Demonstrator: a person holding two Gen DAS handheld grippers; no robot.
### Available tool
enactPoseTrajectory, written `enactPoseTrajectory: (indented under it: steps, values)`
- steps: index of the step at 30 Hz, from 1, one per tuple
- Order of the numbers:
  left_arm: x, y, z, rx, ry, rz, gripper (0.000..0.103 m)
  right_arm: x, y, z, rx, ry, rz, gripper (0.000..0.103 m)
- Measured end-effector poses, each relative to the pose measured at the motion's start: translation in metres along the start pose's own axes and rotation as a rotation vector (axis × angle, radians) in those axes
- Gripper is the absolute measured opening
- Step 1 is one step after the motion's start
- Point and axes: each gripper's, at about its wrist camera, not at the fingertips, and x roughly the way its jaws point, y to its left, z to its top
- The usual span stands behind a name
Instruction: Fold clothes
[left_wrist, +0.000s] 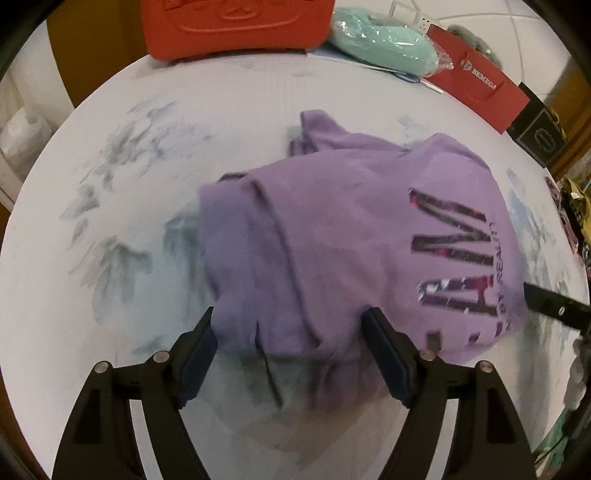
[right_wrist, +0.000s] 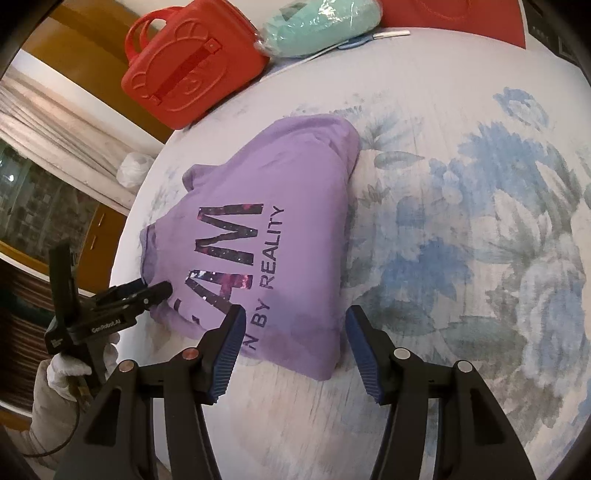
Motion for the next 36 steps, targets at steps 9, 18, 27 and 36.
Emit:
enactPoseTrajectory:
  steps: [9, 18, 27, 36]
  values:
    - [0.009, -0.013, 0.018, -0.009, -0.015, -0.027, 0.077, 0.006, -0.016, 0.012, 0.080, -0.038, 0.031, 0.056]
    - [0.013, -0.025, 0.033, 0.074, -0.011, 0.005, 0.056, 0.020, -0.012, 0.033, 0.092, -0.046, 0.038, 0.042]
    - [0.015, -0.024, 0.045, 0.089, -0.018, -0.048, 0.038, 0.032, -0.008, 0.041, 0.103, -0.055, 0.086, 0.038]
    - [0.015, -0.019, 0.052, 0.077, -0.004, -0.121, 0.038, 0.031, -0.015, 0.035, 0.153, -0.041, 0.146, 0.036]
